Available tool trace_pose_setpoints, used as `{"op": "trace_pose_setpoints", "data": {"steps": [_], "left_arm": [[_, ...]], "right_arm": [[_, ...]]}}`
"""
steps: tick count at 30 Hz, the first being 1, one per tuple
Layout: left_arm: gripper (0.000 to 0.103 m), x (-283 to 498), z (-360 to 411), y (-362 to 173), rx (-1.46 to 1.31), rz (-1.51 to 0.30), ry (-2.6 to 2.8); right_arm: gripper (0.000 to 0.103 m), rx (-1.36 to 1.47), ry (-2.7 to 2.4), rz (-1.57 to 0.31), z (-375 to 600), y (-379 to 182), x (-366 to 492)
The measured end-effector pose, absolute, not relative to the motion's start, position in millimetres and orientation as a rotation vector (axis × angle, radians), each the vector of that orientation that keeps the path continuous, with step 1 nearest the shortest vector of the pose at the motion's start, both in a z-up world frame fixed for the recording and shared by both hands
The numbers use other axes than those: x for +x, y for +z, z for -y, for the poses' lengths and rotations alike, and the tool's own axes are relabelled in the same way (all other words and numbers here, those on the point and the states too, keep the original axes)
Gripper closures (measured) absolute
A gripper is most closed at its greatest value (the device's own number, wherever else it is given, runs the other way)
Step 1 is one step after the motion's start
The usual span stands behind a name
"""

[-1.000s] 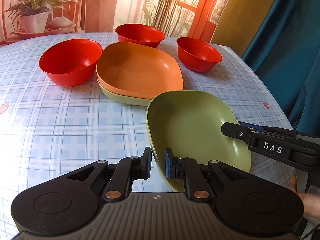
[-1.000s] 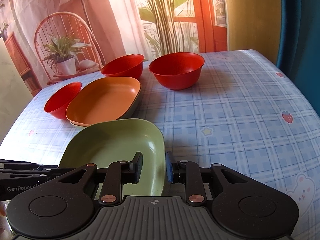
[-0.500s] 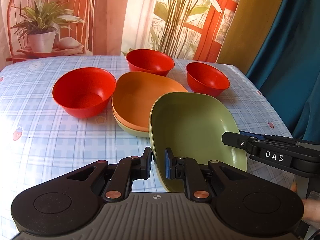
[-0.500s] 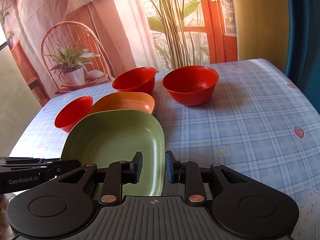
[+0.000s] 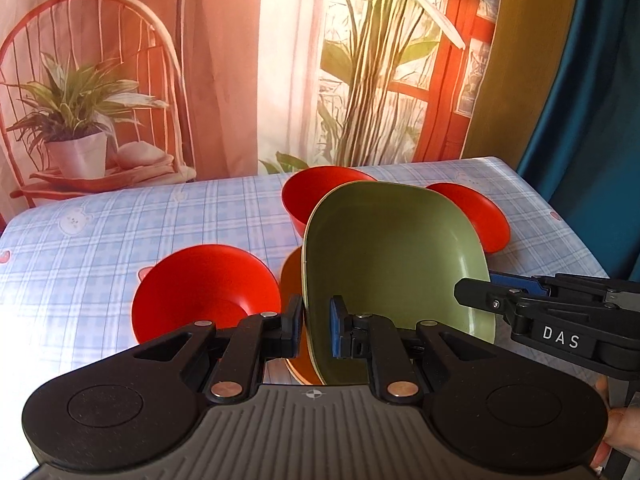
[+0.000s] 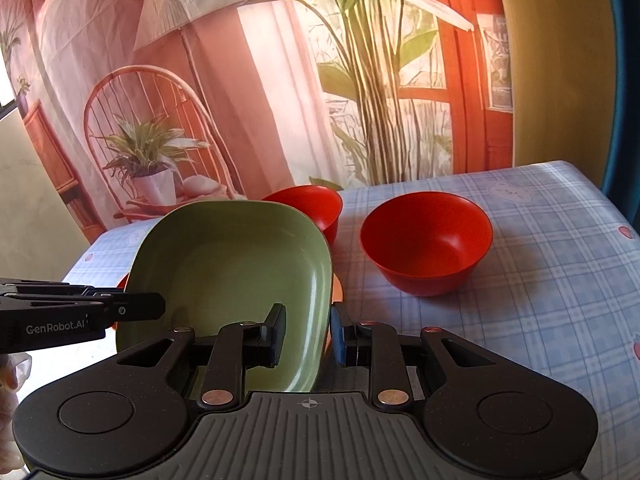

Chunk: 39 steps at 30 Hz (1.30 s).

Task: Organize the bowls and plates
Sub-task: 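Lower the green plate onto the orange plate and open the right tool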

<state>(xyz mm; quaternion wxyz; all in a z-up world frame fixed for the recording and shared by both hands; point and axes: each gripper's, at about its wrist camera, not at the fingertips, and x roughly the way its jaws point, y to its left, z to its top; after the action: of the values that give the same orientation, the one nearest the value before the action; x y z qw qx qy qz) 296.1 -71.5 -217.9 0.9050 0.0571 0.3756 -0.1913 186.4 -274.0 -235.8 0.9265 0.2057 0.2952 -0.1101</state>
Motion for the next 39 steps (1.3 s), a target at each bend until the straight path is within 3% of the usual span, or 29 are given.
{"op": "trace_pose_setpoints", "data": {"steps": [20,23,26,39], "left_arm": [[0.086,315.7,82.3,-239.3,0.238,-0.809,-0.385],[0.079,315.5,82.1,-238.2,0.23,-0.816,-0.389],[0.065,312.9,81.1,-235.6,0.214,-0.806,-0.393],[0.059,292.7,79.2,-215.2,0.175,-0.761,-0.391]], "right_arm": [[0.08,0.418,-0.236,-0.657,276.2,-262.3,211.8],[0.079,0.413,-0.241,-0.659,275.3,-261.7,211.2],[0.079,0.399,-0.248,-0.654,274.1,-258.5,208.5],[0.074,0.366,-0.282,-0.634,274.4,-241.6,184.8]]}}
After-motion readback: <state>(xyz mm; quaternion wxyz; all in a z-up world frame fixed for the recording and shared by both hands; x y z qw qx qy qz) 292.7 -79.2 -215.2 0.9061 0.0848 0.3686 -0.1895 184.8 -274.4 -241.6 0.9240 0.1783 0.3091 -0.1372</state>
